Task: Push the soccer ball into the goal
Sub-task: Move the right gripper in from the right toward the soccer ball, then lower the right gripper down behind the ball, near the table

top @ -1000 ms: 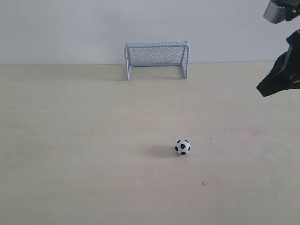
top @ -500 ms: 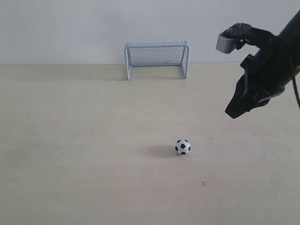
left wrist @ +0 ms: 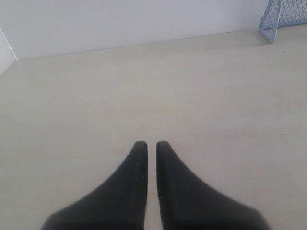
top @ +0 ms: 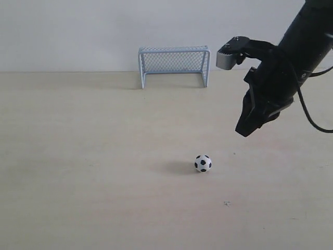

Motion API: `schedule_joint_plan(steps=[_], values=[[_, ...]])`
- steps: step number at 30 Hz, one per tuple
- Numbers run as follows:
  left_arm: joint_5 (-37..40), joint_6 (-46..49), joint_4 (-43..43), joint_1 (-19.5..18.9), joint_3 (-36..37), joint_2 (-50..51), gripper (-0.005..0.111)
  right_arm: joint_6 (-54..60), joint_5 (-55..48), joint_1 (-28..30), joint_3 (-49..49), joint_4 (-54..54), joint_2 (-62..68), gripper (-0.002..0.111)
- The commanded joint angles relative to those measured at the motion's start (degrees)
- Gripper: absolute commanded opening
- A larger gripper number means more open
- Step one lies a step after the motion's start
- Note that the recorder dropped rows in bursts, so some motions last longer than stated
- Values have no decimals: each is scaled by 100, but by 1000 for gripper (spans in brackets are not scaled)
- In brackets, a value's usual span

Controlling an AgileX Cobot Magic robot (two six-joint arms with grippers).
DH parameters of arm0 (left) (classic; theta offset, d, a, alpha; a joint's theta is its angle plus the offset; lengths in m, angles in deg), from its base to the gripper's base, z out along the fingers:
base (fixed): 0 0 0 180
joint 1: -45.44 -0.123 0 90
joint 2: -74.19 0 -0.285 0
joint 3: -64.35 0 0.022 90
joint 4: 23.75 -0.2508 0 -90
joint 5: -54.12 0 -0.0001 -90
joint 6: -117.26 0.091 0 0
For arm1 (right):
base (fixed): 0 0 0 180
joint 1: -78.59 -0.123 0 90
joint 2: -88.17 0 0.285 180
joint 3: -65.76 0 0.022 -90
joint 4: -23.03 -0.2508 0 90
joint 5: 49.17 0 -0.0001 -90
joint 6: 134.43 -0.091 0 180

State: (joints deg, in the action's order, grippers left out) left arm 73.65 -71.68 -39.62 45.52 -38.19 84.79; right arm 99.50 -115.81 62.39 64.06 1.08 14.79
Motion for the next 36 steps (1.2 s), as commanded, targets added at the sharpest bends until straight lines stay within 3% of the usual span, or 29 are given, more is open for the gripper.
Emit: schedule_joint_plan(steps=[1, 10, 21, 36], values=[[-19, -53, -3, 45, -24, 31, 6, 70, -219, -48, 149, 73, 121, 0], [-19, -53, -3, 45, -24, 31, 6, 356, -333, -95, 187, 37, 547, 0], [-19, -53, -3, 45, -24, 31, 6, 500, -333, -1372, 187, 904, 1182, 0], [-19, -53, -3, 45, -24, 31, 6, 474, -333, -1478, 187, 1030, 1435, 0]])
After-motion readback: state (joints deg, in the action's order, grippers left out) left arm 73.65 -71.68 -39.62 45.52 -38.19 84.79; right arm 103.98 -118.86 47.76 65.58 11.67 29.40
